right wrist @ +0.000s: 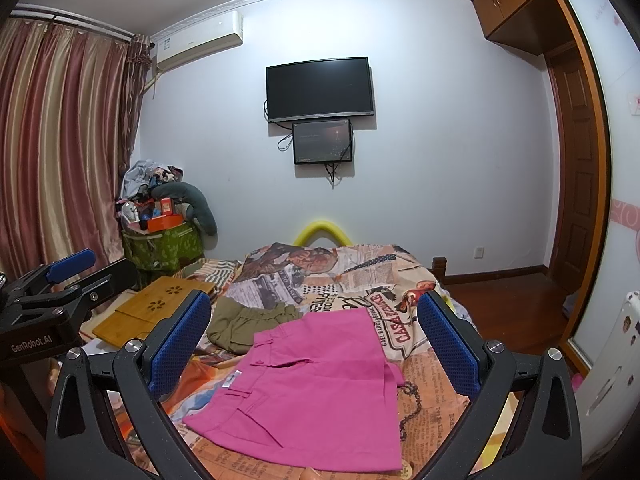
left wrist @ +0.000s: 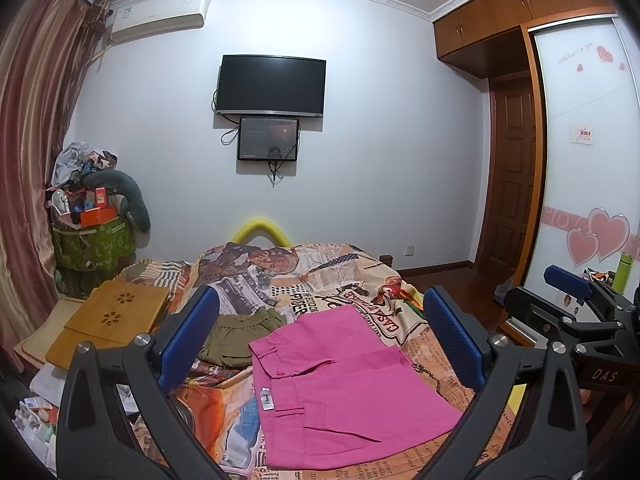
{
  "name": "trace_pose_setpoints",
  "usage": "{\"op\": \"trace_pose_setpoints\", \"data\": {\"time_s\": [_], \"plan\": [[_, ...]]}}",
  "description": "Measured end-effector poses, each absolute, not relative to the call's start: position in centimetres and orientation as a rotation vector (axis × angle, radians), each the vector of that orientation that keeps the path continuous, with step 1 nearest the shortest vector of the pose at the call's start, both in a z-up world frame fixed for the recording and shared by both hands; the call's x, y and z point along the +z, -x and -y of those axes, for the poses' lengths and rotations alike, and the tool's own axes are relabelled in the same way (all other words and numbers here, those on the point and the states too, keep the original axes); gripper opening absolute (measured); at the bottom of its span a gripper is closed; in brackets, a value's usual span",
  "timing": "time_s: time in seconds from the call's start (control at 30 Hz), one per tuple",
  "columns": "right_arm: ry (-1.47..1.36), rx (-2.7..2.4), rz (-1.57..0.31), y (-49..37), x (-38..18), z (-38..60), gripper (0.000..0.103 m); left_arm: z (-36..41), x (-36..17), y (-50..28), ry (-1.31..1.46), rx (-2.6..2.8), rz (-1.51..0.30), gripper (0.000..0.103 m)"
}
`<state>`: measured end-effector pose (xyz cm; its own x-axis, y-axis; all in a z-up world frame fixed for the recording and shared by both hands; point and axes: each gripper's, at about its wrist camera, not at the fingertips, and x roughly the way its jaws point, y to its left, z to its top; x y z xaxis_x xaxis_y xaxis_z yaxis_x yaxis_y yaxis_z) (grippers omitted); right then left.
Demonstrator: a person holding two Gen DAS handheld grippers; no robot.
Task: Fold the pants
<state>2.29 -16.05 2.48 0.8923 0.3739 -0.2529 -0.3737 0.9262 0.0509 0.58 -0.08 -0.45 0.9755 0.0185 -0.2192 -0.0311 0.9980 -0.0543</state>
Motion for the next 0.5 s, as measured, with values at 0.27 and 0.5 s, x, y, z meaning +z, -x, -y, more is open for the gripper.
{"op": "trace_pose_setpoints", "data": {"time_s": [0.27, 0.5], "plan": [[-0.001, 0.388, -0.263, -2.23, 2.60, 16.09, 0.103, 0.06, -0.42, -0.59, 0.057, 0.025, -0.221, 0.103], [-0.003, 0.388, -0.265, -2.06, 2.77, 16.20, 0.103, -0.06, -0.58, -0.49, 0.059, 0.026, -0.223, 0.103]]}}
